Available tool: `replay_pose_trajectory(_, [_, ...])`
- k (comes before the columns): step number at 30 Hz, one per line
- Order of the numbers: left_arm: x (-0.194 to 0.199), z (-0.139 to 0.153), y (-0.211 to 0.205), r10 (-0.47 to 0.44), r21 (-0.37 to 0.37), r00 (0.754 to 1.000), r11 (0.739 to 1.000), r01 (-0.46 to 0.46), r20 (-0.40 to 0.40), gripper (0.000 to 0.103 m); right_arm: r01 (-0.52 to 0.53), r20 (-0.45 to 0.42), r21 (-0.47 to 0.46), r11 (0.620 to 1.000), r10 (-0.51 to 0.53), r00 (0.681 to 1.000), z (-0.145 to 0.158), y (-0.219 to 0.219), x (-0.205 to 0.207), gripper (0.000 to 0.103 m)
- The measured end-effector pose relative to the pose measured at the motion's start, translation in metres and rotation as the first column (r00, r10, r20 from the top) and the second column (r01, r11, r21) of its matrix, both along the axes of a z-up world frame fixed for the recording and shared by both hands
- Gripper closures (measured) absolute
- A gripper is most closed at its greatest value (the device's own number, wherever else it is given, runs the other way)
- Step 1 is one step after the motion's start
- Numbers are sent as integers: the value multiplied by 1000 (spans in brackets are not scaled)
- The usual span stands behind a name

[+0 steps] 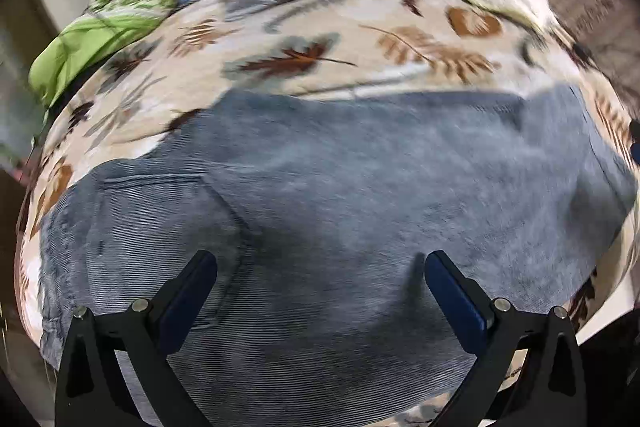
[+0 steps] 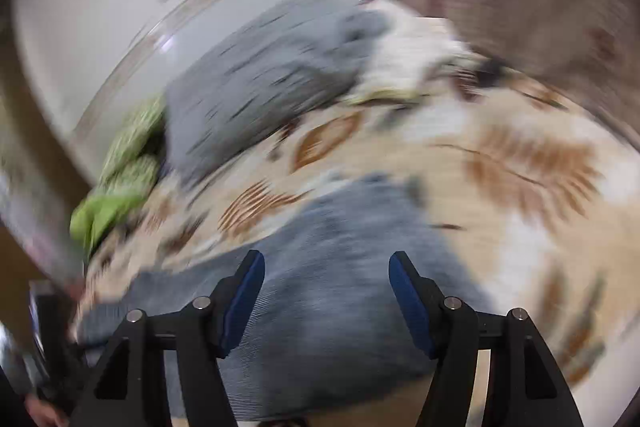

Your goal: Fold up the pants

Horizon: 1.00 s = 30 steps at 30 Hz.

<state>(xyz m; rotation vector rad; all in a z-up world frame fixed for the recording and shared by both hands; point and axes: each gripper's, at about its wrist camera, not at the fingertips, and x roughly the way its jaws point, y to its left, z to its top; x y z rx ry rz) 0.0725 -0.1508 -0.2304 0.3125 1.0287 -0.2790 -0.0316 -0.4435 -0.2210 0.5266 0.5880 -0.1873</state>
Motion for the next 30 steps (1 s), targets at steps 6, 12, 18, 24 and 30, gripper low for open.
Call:
replay_pose_trajectory(6, [13,-4,34,110,25,994,994,-110,0,0,-189,-114,-31,981,185,976,-15,44,55,41])
replay_pose_trajectory(12, [19,-16,55,178,38,984,984,-177,-19,0,-179,-268,-17,984,168,949,-48,50,88,42])
replay_pose_trajectory(18, [17,-15,58,171,33,985,985,-170,-17,0,-125,-287,-50,991,105,952,-53,35,109,42])
replay_pose_trajectory(24, [9,9,83,220,7,973,975,-221,68,0,-127,-199,-104,986,105,974,-25,51,102,41])
replay_pose_trajectory(30, [6,22,111,272,-9,955,962,-273,115,0,-273,-165,-144,951,249,954,-11,100,82,41])
